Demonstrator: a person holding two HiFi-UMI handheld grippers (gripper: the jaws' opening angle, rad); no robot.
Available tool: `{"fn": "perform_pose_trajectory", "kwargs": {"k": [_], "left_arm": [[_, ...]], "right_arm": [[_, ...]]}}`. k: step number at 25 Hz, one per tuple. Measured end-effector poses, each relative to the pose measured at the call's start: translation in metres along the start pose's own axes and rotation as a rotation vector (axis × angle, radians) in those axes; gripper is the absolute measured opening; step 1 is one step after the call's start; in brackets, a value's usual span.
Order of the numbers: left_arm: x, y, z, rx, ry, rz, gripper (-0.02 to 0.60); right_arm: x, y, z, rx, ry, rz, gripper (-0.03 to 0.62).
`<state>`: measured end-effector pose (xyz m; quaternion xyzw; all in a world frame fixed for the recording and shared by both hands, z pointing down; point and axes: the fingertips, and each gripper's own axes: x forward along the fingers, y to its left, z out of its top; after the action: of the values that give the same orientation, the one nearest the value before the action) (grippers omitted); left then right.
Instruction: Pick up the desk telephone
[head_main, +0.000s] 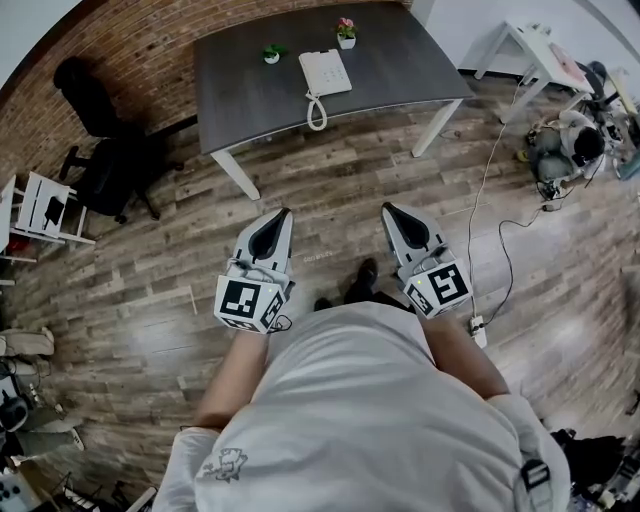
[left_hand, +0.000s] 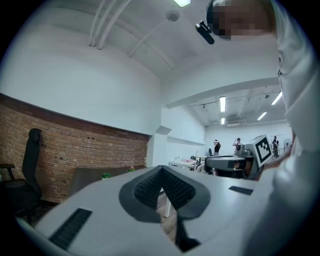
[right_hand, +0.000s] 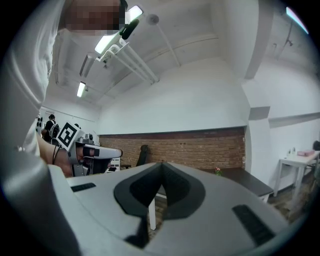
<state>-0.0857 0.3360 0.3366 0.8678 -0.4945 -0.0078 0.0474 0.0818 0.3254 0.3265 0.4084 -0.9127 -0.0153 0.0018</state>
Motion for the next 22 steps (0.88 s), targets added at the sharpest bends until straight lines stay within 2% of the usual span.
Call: {"fn": "perform_pose_trajectory", "kwargs": {"k": [3, 8, 9, 11, 14, 16, 22], "left_arm": [[0.008, -0.001, -0.002, 0.002, 0.009, -0.002, 0.011], [0.025, 0.001, -0.009, -0.005, 0.021, 0.008, 0.012], [0.03, 0.002, -0.01, -0.009, 0.024, 0.011, 0.026], [0.044, 0.004, -0.014, -0.022, 0.038, 0.008, 0.153], [0.066, 0.006, -0.02, -0.032, 0.056, -0.002, 0.234], [0.082, 0.006, -0.022, -0.034, 0.061, -0.012, 0.265], [0.141, 0.003, -0.03, -0.031, 0.101, -0.03, 0.278]], "right_arm": [[0.001, -0.006, -0.002, 0.012, 0.001, 0.009, 0.005], [0.011, -0.008, -0.013, 0.014, 0.036, 0.07, 0.006], [0.014, -0.011, -0.015, 0.012, 0.041, 0.076, 0.007], [0.022, -0.019, -0.019, 0.015, 0.049, 0.093, 0.083], [0.033, -0.033, -0.026, 0.029, 0.062, 0.125, 0.132], [0.039, -0.045, -0.031, 0.041, 0.073, 0.142, 0.158], [0.059, -0.101, -0.05, 0.119, 0.115, 0.183, 0.19]]}}
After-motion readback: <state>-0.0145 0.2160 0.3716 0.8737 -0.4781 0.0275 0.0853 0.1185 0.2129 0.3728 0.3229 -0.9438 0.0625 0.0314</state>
